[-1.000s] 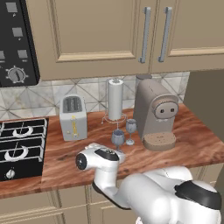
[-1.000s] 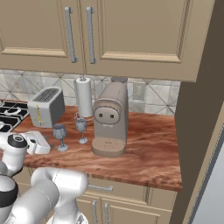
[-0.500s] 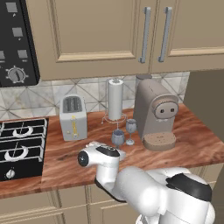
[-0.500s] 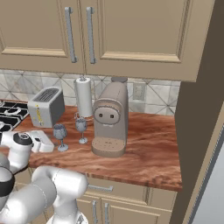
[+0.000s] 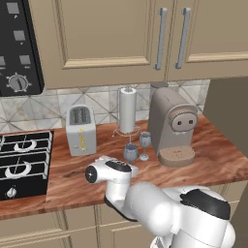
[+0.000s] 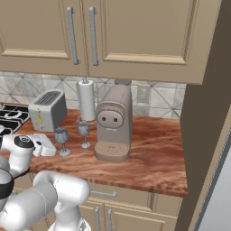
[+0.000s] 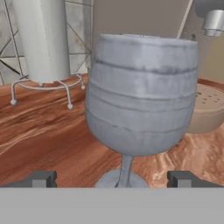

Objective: Retrieve the wine glasses from the counter and place one next to each plate.

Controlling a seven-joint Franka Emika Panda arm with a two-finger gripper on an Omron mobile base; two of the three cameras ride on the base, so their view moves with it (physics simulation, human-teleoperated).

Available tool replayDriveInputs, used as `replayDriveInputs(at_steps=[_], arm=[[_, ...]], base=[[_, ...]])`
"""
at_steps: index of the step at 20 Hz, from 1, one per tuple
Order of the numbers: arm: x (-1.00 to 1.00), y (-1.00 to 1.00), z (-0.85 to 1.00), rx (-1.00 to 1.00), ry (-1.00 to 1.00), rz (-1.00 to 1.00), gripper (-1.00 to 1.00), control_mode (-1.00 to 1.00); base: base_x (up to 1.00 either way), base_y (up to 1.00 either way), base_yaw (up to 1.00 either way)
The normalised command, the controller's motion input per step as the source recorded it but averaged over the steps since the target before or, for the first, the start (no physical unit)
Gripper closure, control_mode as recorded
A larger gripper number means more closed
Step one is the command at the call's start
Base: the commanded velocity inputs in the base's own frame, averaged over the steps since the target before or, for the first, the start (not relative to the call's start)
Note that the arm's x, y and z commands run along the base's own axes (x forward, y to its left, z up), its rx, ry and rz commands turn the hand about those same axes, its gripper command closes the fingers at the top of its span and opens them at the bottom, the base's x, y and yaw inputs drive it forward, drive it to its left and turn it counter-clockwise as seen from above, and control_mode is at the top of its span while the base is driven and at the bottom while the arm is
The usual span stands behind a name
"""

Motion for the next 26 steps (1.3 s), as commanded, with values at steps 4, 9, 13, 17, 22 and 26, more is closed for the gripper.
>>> replayDriveInputs(at_steps=[4, 9, 13, 17, 22, 26], arm=[[0.0, -0.09, -0.02, 0.0, 0.0, 0.0, -1.0, -1.0], [0.0, -0.18, -0.01, 0.0, 0.0, 0.0, -1.0, -1.0], [0.0, -0.11, -0.04, 0.0, 0.0, 0.0, -1.0, -1.0], [0.0, -0.04, -0.06, 0.0, 0.0, -0.01, -1.0, -1.0], [0.0, -0.02, -0.09, 0.0, 0.0, -0.01, -1.0, -1.0], [0.04, 0.0, -0.13, 0.0, 0.02, -0.04, -1.0, -1.0]], base=[[0.0, 0.0, 0.0], [0.0, 0.0, 0.0], [0.0, 0.0, 0.0], [0.0, 0.0, 0.0], [0.0, 0.0, 0.0], [0.0, 0.0, 0.0]])
